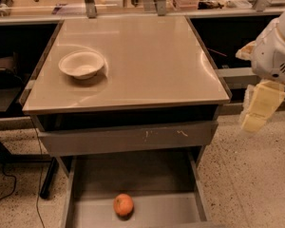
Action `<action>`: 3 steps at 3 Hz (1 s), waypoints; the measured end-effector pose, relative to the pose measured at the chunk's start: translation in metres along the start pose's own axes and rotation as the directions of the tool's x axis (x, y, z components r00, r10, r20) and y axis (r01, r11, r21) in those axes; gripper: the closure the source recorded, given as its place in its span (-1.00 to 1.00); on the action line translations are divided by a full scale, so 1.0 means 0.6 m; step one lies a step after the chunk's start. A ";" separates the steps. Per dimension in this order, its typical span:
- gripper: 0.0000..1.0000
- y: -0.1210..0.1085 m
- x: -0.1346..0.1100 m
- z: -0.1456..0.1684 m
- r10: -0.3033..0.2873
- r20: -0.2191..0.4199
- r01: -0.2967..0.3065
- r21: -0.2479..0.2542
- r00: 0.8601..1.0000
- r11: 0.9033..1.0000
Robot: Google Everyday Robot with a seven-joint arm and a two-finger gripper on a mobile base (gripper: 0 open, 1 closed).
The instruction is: Pick orange from middle drawer and place on counter
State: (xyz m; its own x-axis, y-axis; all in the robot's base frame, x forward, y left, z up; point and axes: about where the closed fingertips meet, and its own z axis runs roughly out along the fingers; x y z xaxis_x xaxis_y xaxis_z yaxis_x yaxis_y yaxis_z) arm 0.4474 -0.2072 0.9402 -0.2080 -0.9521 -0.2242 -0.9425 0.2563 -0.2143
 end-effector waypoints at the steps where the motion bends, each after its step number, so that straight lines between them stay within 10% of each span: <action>1: -1.00 -0.007 0.003 0.038 0.022 -0.001 -0.022 -0.036 1.000 0.999; 3: -1.00 0.028 0.006 0.072 0.050 0.016 -0.049 -0.073 0.999 0.996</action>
Offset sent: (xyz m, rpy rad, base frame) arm 0.0079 0.0011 -0.0179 0.0106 0.0316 -0.0100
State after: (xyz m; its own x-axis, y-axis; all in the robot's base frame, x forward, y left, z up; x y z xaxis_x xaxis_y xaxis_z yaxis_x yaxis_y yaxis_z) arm 0.4423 -0.1993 0.8946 -0.2508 -0.9352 -0.2501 -0.9477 0.2899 -0.1335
